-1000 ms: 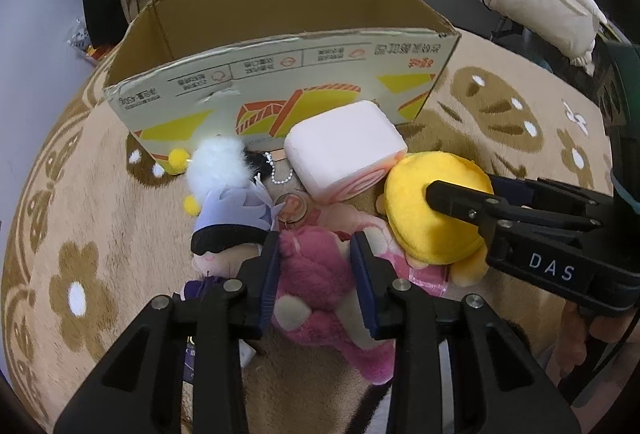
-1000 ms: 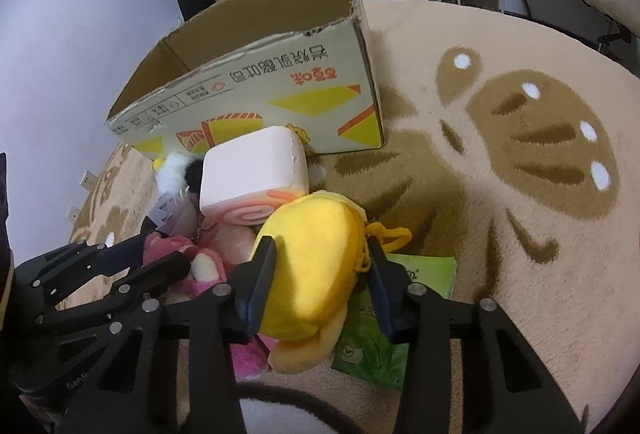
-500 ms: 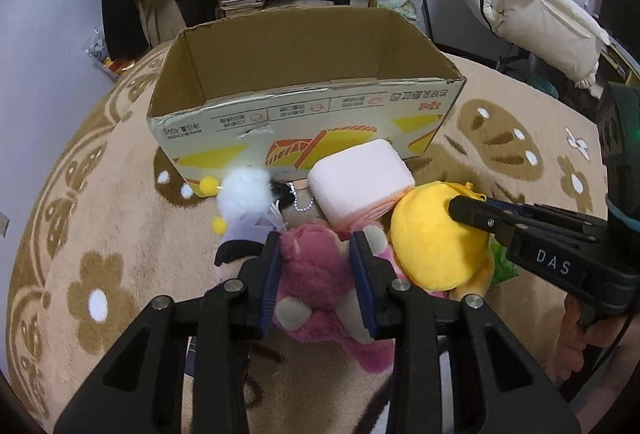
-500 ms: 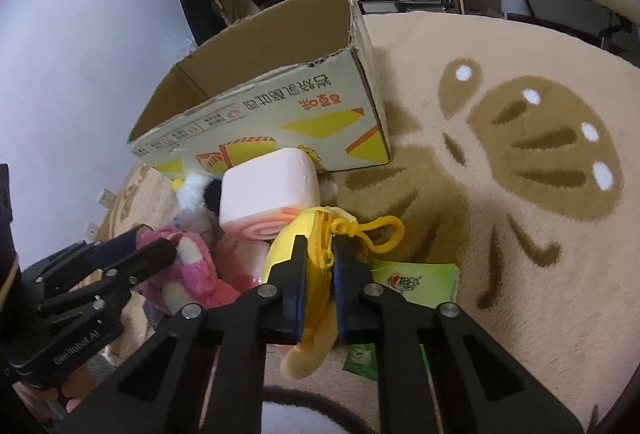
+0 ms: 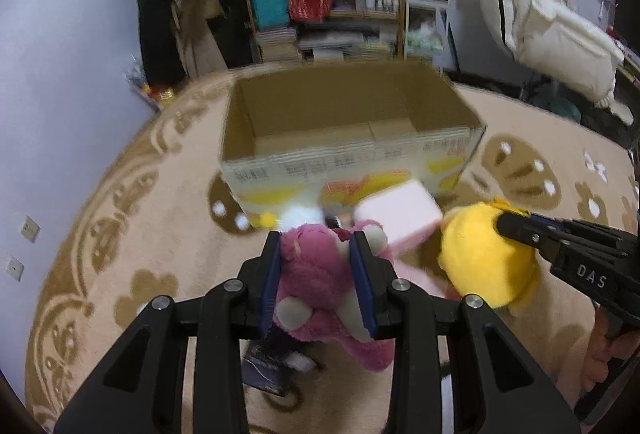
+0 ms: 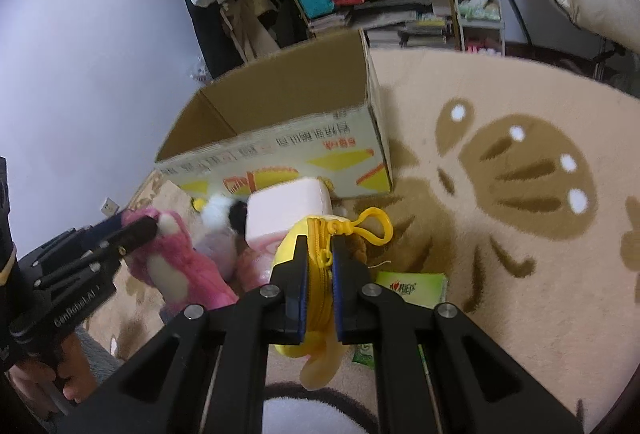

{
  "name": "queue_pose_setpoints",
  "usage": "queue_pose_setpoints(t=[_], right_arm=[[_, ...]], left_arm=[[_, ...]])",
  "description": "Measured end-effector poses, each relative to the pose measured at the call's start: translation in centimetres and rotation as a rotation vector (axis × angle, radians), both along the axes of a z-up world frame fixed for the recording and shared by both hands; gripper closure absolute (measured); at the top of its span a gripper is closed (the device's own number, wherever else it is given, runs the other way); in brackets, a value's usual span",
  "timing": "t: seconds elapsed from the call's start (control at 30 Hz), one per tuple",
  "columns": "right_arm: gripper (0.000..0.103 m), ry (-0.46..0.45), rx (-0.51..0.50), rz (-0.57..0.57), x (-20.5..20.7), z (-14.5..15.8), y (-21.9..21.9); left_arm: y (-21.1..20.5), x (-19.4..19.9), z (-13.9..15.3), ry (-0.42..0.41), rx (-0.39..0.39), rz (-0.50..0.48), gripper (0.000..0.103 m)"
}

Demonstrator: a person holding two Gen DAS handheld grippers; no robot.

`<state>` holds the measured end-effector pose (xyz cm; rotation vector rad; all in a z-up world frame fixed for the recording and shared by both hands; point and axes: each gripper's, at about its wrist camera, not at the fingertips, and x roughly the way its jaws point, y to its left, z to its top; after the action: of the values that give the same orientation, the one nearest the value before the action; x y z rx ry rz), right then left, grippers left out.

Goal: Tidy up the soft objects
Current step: 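Close the right tool on the yellow dog while the left tool grips the pink bear, lift both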

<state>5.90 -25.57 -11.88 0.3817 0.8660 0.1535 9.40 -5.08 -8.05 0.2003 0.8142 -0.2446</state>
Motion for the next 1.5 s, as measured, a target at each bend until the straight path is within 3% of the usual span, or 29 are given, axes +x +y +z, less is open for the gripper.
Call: queue_pose_setpoints(t=[0.17,0.33,0.8,1.07,1.5], right_arm=[[0.092,-0.071,0.007,-0.033,-0.4,3.1,-0.6],[0.092,-0.145,0.017,-0.032,0.2,5.9,-0.7],[0.092,-0.254,-0.048,-0.006,6.1,11.1,1.9],[0.092,-0.234,-0.060,-0.010,9.2,10.6,2.6],[0.092,-0.114,-0.029,-0.060,11.8,6.4,1.7]], left_arm=[[0.9,-0.1,3.9,-0.131,-0.017,0.026,0.071],[2.8,2.0,5.8,-0.140,-0.089,0.078,0.071],[6.1,7.1,9.9,-0.248,-0.076,0.157,0.070],[5.2,9.5,10.5,-0.266,-0.077,0.143,0.070],[3.2,13.0,6.0,-0.158,-0.102,0.147,0.070]])
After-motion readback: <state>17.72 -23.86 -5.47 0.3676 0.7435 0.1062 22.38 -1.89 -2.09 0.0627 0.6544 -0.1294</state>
